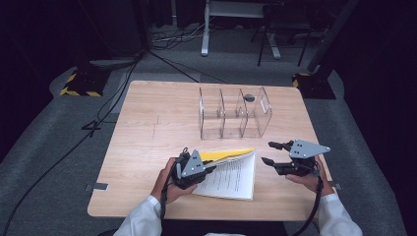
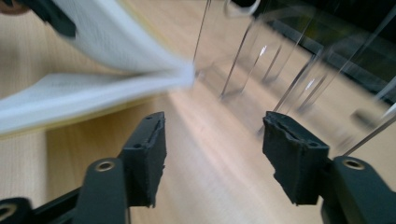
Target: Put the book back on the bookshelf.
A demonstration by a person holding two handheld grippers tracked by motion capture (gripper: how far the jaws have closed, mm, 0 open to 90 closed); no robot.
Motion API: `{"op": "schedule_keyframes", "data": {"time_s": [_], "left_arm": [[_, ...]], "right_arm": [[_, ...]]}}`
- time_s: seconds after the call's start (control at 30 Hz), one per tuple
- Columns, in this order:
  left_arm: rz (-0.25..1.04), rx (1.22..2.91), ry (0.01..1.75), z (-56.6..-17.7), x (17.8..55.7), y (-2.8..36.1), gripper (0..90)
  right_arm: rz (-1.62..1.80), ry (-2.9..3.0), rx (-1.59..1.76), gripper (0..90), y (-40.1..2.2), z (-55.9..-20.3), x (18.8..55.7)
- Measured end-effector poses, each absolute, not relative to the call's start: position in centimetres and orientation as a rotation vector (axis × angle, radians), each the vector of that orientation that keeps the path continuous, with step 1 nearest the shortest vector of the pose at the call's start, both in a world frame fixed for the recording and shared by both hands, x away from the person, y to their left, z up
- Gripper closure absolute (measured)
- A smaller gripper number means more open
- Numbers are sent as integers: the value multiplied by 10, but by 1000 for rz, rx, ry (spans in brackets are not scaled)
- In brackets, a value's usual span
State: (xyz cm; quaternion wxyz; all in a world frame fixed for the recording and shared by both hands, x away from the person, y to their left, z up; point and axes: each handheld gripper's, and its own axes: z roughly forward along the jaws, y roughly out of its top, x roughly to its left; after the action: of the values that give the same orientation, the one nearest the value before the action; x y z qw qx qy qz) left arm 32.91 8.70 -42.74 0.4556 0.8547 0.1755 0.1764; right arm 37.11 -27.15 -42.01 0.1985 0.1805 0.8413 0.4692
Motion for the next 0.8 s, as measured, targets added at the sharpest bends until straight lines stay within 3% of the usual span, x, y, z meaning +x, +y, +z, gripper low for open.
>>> {"op": "schedule_keyframes", "data": {"time_s": [0.13,0.27,0.4,0.47,0.8], "left_arm": [[410,2089,423,-426,330,81,798],[387,2078,398,-424,330,73,800],[362,2063,357,-422,330,62,802],[336,2028,354,-420,331,61,806],[281,1935,361,-417,337,64,815]], "right_arm": [[1266,2404,556,323,-263,-444,377],[1299,2381,581,305,-259,-445,376],[1354,2298,568,309,-261,-430,370],[1403,2289,563,360,-265,-424,368],[1432,2180,506,354,-258,-386,362]]}}
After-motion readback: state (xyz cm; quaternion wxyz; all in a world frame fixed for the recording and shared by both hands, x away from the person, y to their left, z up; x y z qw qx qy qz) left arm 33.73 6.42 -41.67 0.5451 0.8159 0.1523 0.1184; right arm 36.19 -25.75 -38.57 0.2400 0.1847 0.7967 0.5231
